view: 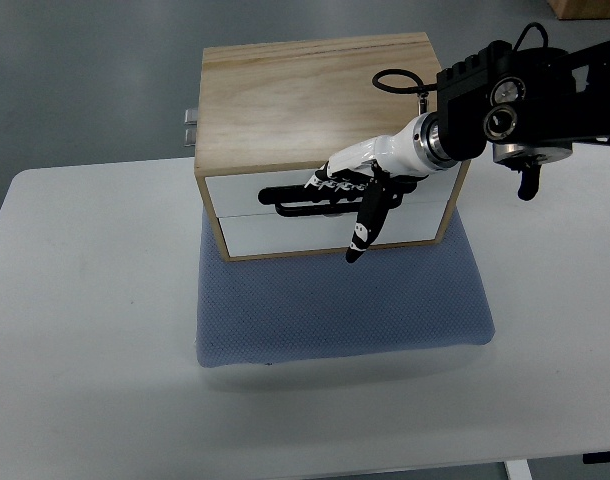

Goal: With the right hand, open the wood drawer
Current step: 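Pull the upper white drawer toward the robot with the right hand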

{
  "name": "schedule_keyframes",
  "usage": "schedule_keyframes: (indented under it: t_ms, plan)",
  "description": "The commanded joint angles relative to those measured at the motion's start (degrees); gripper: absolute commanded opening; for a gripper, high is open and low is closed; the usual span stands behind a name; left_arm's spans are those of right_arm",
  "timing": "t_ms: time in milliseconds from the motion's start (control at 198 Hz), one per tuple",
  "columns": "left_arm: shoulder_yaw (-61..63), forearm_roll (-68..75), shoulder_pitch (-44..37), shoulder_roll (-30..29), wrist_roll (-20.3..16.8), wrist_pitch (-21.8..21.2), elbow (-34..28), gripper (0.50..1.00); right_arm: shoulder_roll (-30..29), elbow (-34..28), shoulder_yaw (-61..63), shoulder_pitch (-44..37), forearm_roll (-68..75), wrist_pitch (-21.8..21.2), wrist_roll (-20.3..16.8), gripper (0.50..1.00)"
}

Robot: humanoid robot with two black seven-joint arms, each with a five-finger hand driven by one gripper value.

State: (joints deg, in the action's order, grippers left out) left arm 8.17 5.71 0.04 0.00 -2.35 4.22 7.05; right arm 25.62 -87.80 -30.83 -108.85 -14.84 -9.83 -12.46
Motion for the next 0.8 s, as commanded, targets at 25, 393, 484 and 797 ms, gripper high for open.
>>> schedule_keyframes:
  t_ms: [25, 393, 484, 797]
  plan:
    - [0.0, 0.0, 0.0, 0.0, 0.0, 0.0, 0.0, 1.0, -0.1, 0.0, -0.7, 0.0, 0.0, -0.4, 0.0, 0.94]
    - [0.0, 0.0, 0.0, 0.0, 0.0, 0.0, 0.0, 1.0, 0.7, -0.1, -0.8, -1.0, 0.0, -8.3, 0.0, 0.94]
    - [0.0, 0.0, 0.0, 0.0, 0.1, 0.0, 0.0, 1.0, 0.8, -0.2, -0.8, -1.4, 0.0, -10.1, 0.1, 0.94]
    - [0.0, 0.0, 0.0, 0.0, 0.0, 0.0, 0.0, 1.0, 1.9, -0.4, -0.8, -2.9, 0.0, -18.7, 0.3, 0.94]
